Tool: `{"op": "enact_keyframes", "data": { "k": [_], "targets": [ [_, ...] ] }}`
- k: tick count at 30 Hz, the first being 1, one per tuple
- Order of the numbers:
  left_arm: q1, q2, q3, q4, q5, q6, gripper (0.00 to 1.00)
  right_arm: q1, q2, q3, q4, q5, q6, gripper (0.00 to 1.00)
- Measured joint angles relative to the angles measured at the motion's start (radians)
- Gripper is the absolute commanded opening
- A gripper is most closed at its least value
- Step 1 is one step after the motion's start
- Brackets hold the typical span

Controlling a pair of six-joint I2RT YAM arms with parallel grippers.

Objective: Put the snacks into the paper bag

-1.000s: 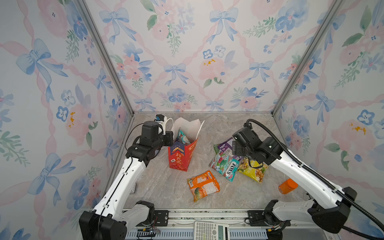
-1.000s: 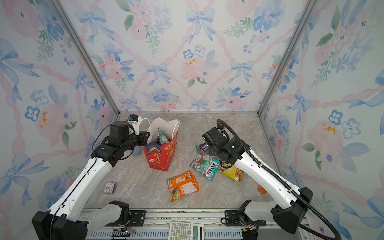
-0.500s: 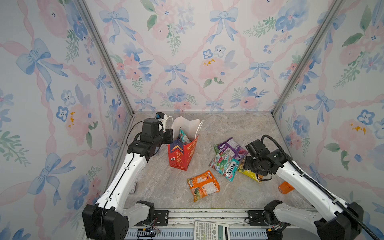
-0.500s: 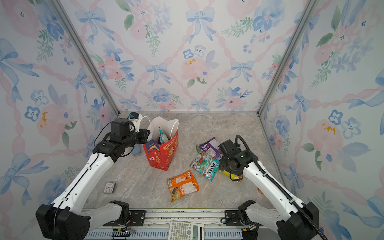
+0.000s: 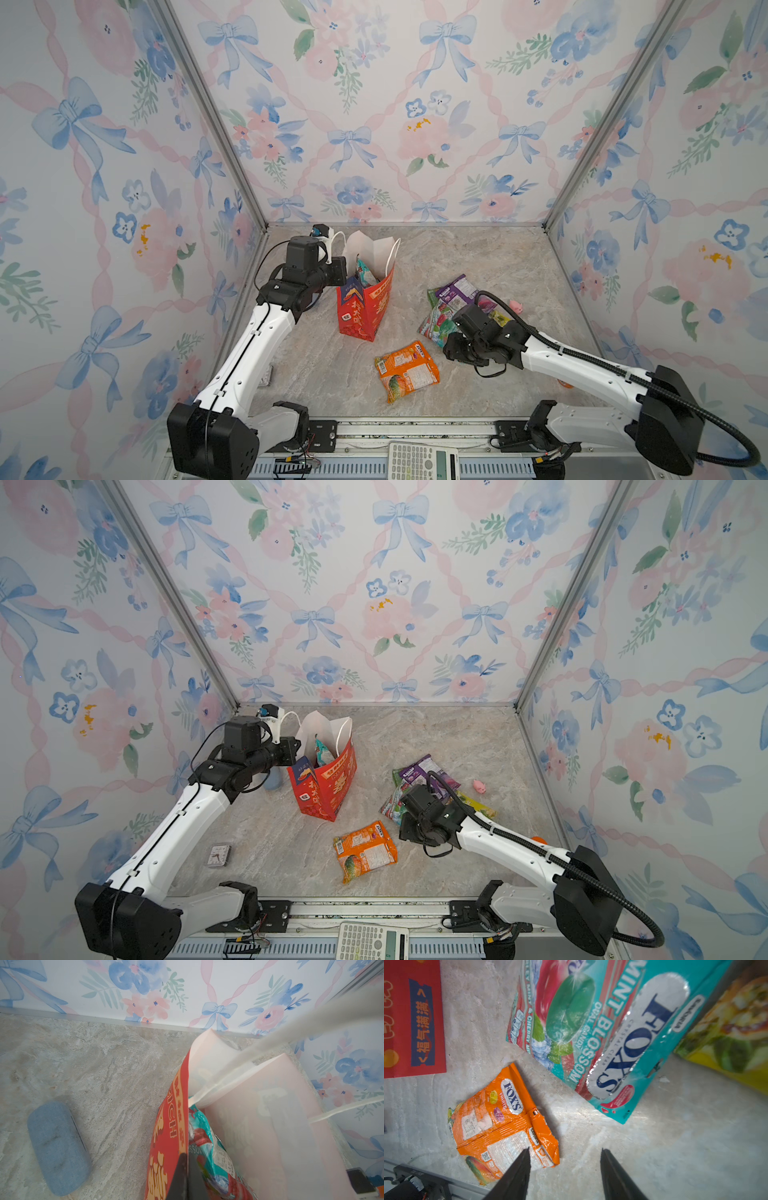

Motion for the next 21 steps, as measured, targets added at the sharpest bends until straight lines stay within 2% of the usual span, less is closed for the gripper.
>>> {"op": "enact_keyframes", "data": {
  "k": [8, 21],
  "targets": [
    [0.000, 0.001, 0.000, 0.003, 0.000, 0.001, 0.00, 0.061, 0.076, -0.027, 0.156, -0.063, 0.040, 0.55],
    [0.002, -0.025, -0.011, -0.001, 0.000, 0.001, 0.00, 0.152, 0.107, -0.069, 0.194, -0.085, 0.100, 0.59]
  ]
}}
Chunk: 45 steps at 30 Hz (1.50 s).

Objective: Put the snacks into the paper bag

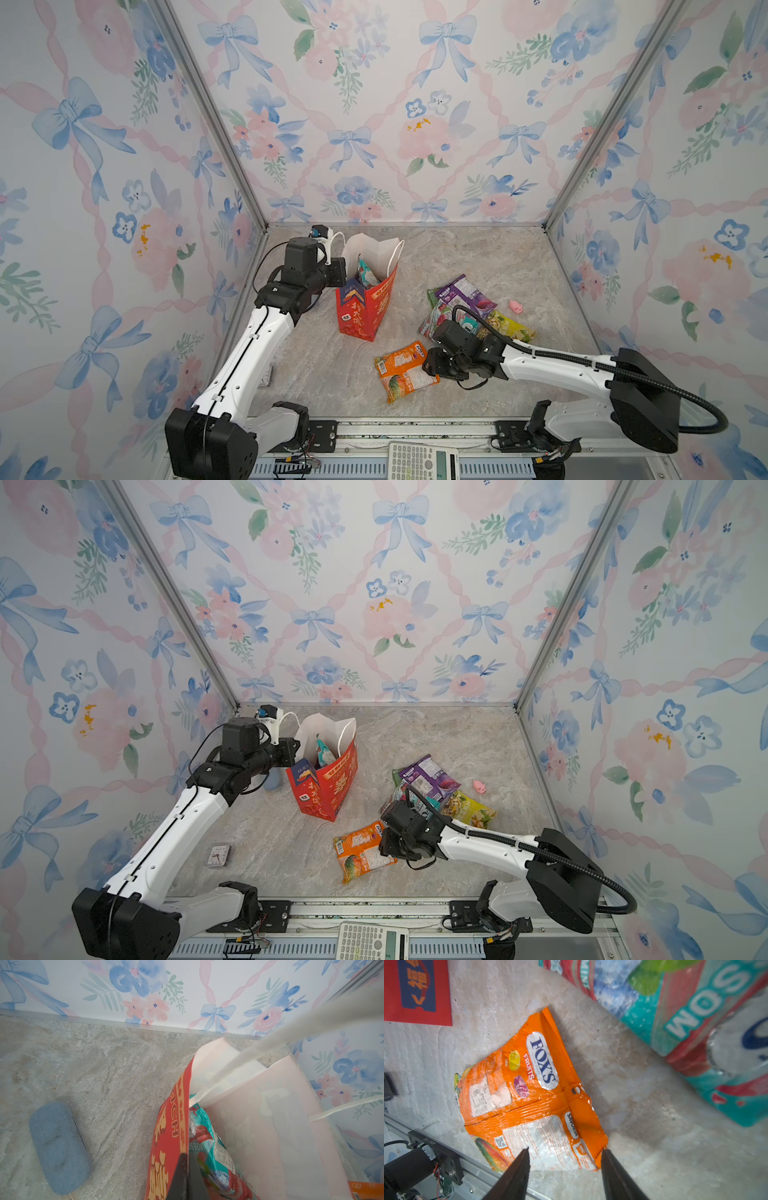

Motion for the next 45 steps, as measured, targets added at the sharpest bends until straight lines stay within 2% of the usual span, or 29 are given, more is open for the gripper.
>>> {"op": "enact_keyframes", "data": {
  "k": [13, 16, 19, 21, 25, 29, 36, 45],
  "targets": [
    [0.004, -0.004, -0.003, 0.000, 0.005, 0.000, 0.00, 0.007, 0.035, -0.045, 0.055, 0.006, 0.018, 0.62],
    [0.004, -0.005, -0.003, 0.000, 0.007, 0.001, 0.00, 0.008, 0.044, -0.045, 0.080, 0.005, 0.019, 0.60],
    [0.004, -0.010, -0.005, -0.003, 0.007, 0.000, 0.00, 0.008, 0.054, -0.045, 0.101, 0.005, 0.018, 0.52],
    [0.004, -0.013, -0.005, -0.005, 0.007, 0.001, 0.00, 0.008, 0.060, -0.046, 0.108, 0.006, 0.018, 0.43],
    [0.004, -0.014, -0.006, -0.005, 0.007, 0.001, 0.00, 0.010, 0.072, -0.050, 0.117, 0.007, 0.021, 0.14],
    [0.004, -0.014, -0.007, -0.005, 0.007, 0.000, 0.00, 0.012, 0.072, -0.054, 0.116, 0.020, 0.022, 0.00],
    [0.005, -0.014, -0.007, -0.005, 0.007, 0.001, 0.00, 0.013, 0.045, -0.027, 0.056, 0.065, 0.002, 0.00],
    [0.005, -0.015, -0.007, -0.005, 0.008, 0.000, 0.00, 0.013, -0.091, 0.103, -0.047, 0.143, -0.066, 0.00]
  ]
}}
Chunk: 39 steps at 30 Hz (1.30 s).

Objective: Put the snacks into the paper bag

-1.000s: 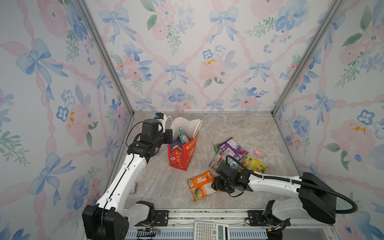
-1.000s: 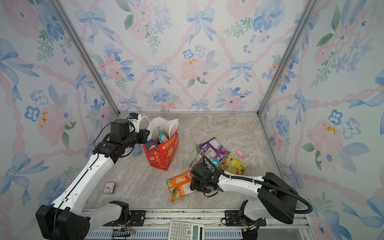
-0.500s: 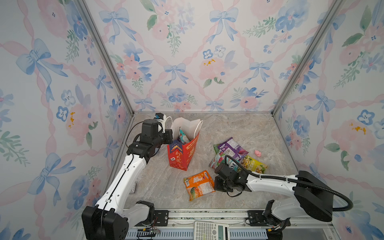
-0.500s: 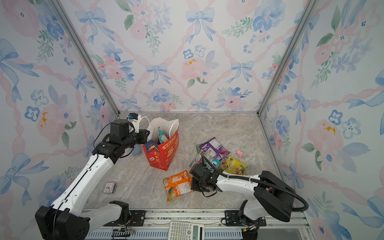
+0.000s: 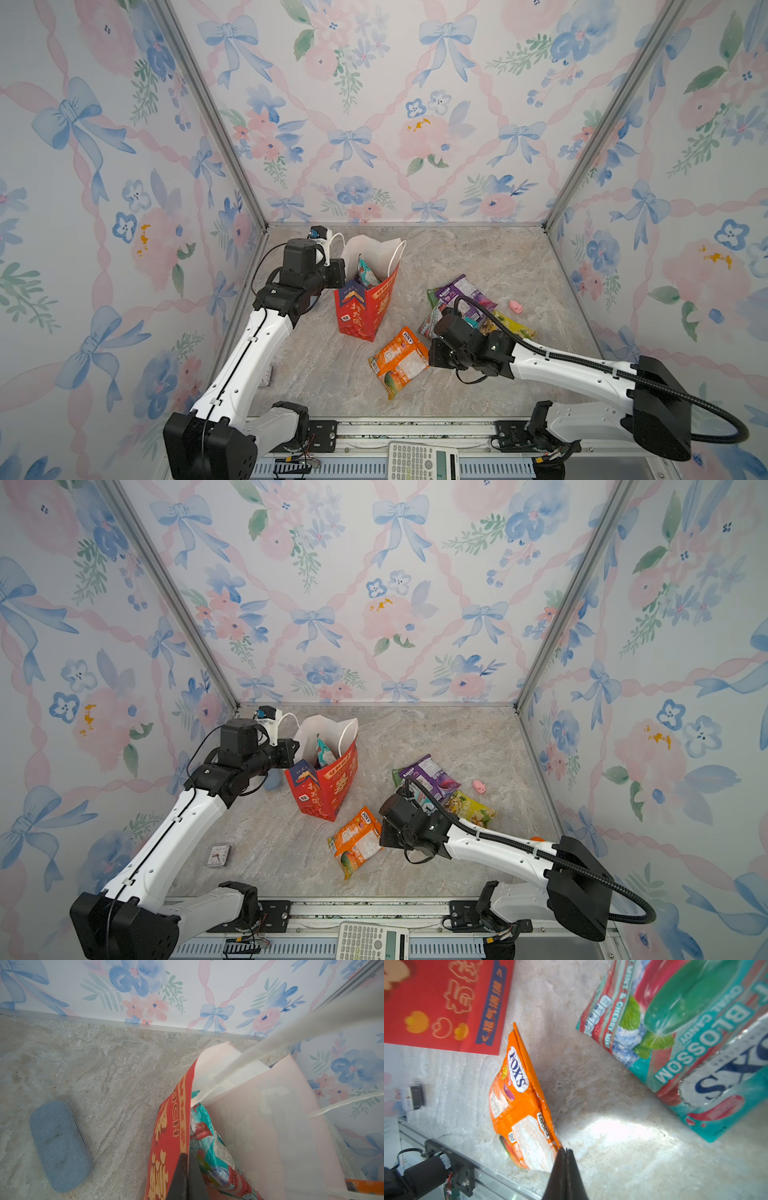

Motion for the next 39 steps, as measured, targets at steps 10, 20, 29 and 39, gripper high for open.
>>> {"op": "enact_keyframes", "data": {
  "k": [10, 20, 29, 39],
  "targets": [
    [0.000, 0.000, 0.000, 0.000, 0.003, 0.000, 0.00, 0.000, -0.019, 0.159, -0.078, 0.023, -0.058, 0.00],
    [0.000, 0.000, 0.000, 0.001, 0.016, 0.000, 0.00, -0.001, -0.019, 0.297, -0.122, 0.056, -0.116, 0.00],
    [0.000, 0.000, 0.000, 0.001, 0.021, 0.000, 0.00, -0.007, -0.019, 0.387, -0.134, 0.089, -0.152, 0.00],
    [0.000, 0.000, 0.000, 0.001, 0.022, 0.000, 0.00, -0.026, 0.017, 0.451, -0.195, 0.100, -0.200, 0.22]
  ]
}}
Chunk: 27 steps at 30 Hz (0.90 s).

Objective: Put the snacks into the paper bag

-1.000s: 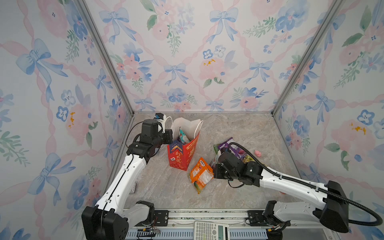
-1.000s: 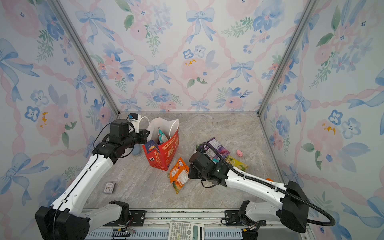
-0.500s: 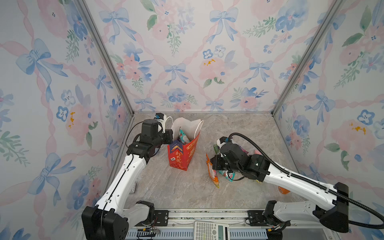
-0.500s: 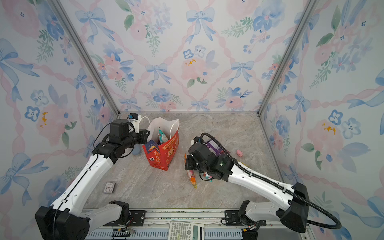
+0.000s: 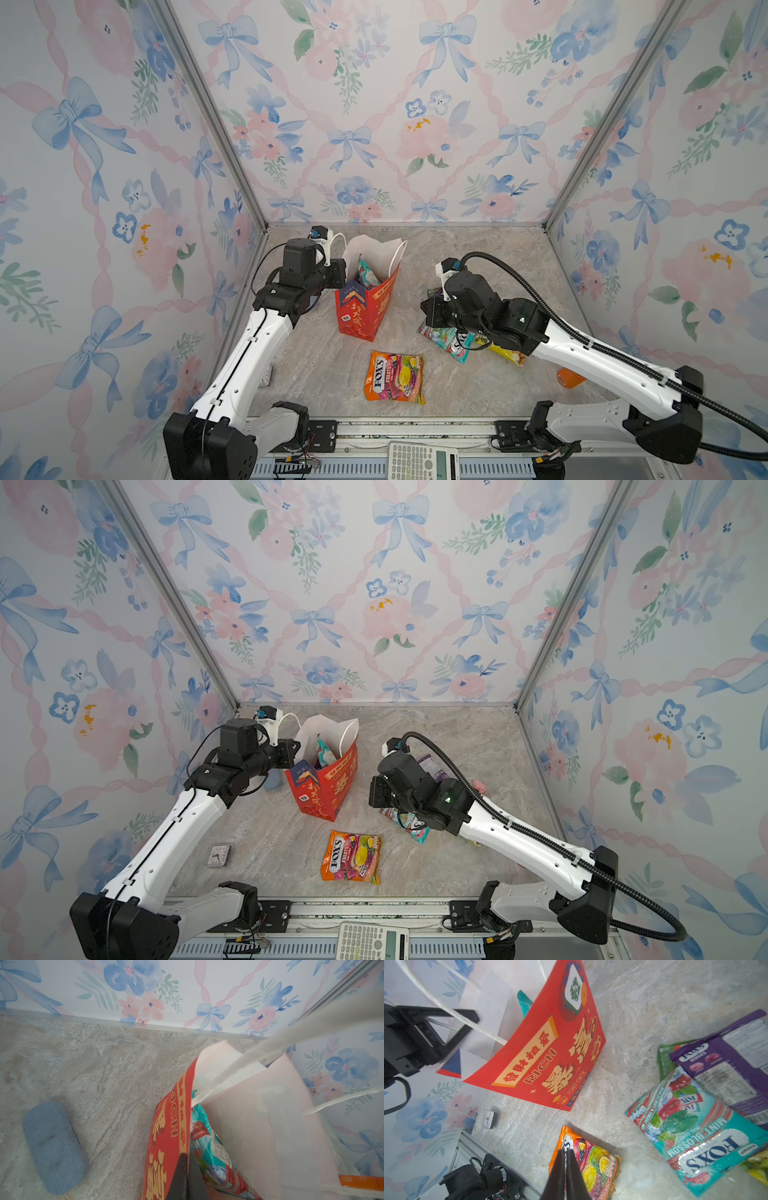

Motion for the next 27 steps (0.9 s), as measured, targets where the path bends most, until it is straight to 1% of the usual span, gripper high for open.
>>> {"op": "enact_keyframes", "data": {
  "k": [1, 3, 4, 7, 11, 13, 20, 27],
  "targets": [
    [0.000, 0.000, 0.000, 0.000, 0.000, 0.000, 0.00, 0.003, 0.012, -0.005, -0.009, -0.004, -0.002, 0.27],
    [0.000, 0.000, 0.000, 0.000, 0.001, 0.000, 0.00, 0.011, 0.028, -0.030, -0.014, -0.018, 0.009, 0.31],
    [0.000, 0.000, 0.000, 0.000, 0.003, 0.000, 0.00, 0.014, 0.033, -0.061, -0.010, -0.031, 0.020, 0.37],
    [0.000, 0.000, 0.000, 0.000, 0.004, 0.000, 0.00, 0.023, 0.034, -0.173, 0.016, -0.074, 0.070, 0.43],
    [0.000, 0.000, 0.000, 0.000, 0.004, 0.000, 0.00, 0.033, 0.037, -0.311, 0.070, -0.131, 0.144, 0.57],
    [0.000, 0.000, 0.000, 0.000, 0.004, 0.000, 0.00, 0.034, 0.045, -0.359, 0.102, -0.156, 0.175, 0.61],
    [0.000, 0.000, 0.000, 0.000, 0.007, 0.000, 0.00, 0.035, 0.072, -0.445, 0.241, -0.220, 0.255, 0.63],
    [0.000, 0.000, 0.000, 0.000, 0.007, 0.000, 0.00, 0.039, 0.113, -0.497, 0.319, -0.249, 0.301, 0.64]
  ]
}}
